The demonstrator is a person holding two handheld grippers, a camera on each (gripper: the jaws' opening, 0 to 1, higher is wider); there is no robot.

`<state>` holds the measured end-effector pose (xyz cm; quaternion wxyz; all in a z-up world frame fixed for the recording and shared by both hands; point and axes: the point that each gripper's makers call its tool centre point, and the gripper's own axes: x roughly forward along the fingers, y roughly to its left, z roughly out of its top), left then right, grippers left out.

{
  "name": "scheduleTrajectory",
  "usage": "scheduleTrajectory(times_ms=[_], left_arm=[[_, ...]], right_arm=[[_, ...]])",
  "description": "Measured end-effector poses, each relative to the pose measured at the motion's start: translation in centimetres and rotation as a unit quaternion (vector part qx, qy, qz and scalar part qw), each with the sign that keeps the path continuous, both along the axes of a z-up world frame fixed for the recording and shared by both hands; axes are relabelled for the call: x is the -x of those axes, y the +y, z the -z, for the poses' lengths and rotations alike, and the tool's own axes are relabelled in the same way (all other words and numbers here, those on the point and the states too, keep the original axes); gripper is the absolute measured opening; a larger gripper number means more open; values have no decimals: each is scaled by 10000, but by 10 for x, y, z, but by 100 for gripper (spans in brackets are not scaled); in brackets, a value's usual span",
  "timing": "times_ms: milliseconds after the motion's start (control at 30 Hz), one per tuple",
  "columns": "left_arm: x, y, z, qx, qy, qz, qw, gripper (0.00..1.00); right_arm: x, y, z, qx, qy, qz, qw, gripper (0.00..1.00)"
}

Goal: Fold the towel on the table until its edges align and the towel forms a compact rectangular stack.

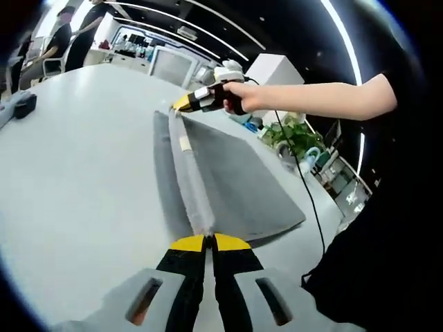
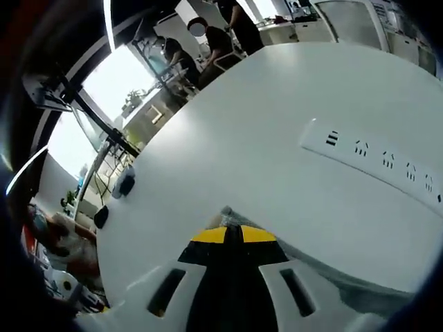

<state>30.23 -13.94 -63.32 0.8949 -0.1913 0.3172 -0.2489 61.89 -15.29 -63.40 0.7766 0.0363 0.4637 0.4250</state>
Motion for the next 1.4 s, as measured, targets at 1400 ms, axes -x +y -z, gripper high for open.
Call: scheduleTrajectory(times_ms=[1400], left_arm=[[7,17,16,-375,123,-301,9988,6]], right_arm=[[8,37,12,-580,190,27,9981,0]])
